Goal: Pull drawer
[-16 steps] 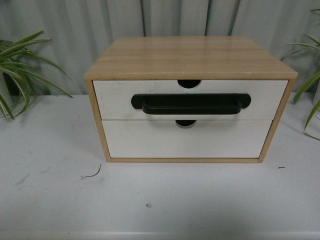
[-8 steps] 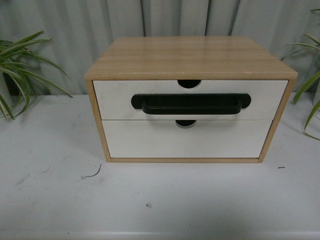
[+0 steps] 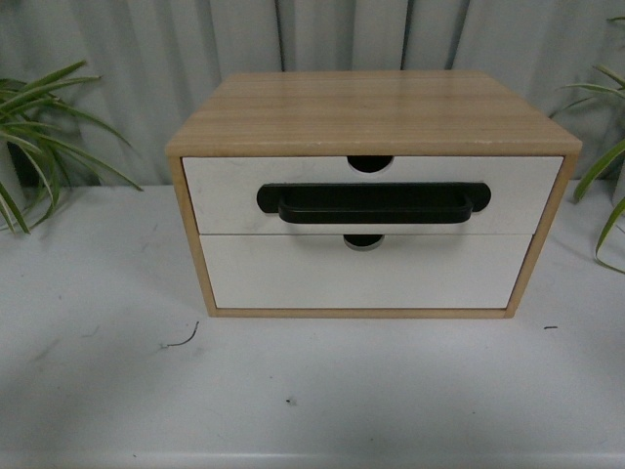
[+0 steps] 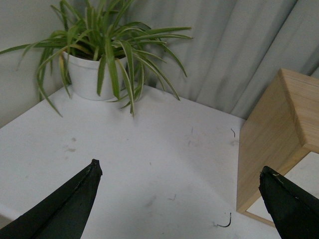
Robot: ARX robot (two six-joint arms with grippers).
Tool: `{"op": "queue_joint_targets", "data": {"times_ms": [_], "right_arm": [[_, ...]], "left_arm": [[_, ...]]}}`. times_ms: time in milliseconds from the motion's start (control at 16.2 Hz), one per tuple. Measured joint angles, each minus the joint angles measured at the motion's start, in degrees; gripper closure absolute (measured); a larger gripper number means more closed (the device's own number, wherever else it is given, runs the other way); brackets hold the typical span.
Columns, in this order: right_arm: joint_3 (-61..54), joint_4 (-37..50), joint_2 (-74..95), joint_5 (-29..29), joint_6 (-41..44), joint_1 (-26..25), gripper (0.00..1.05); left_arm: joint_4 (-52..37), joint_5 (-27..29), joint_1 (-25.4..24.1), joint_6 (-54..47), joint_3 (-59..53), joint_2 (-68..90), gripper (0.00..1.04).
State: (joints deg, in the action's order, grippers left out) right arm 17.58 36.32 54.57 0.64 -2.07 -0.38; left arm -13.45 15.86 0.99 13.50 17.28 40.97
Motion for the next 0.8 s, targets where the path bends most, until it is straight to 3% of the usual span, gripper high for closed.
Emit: {"op": "queue_joint_targets", "data": {"times_ms": [185, 370, 493, 616, 678, 801], "right_arm": [[12.48, 3.5, 17.9, 0.2, 3.72, 3.32, 0.06], [18.84, 2.69, 24.87, 0.9, 6.54, 4.85, 0.06], [24.28, 2.67, 29.92, -0.83, 12.35, 6.62, 0.06], [26.51, 2.32, 31.32, -9.4, 29.14, 8.63, 0.06], [27.1, -1.77, 31.52, -14.03, 39.54, 8.55, 0.06], [30.21, -12.46, 33.03, -21.18, 64.15, 6.86, 0.06]], "left_arm": [[-10.27, -3.23, 2.4, -0.39, 9.49, 18.56, 0.07], [-12.0, -4.48, 4.15, -0.55, 15.8, 26.58, 0.07], [-11.91, -9.42, 7.63, -3.72, 22.88, 35.63, 0.07], [-5.86, -20.26, 11.87, -12.44, 28.59, 39.32, 0.07], [0.11, -26.29, 13.92, -20.63, 32.35, 39.8, 0.07], [13.25, -31.61, 16.92, -37.86, 39.74, 43.6, 0.07]]}}
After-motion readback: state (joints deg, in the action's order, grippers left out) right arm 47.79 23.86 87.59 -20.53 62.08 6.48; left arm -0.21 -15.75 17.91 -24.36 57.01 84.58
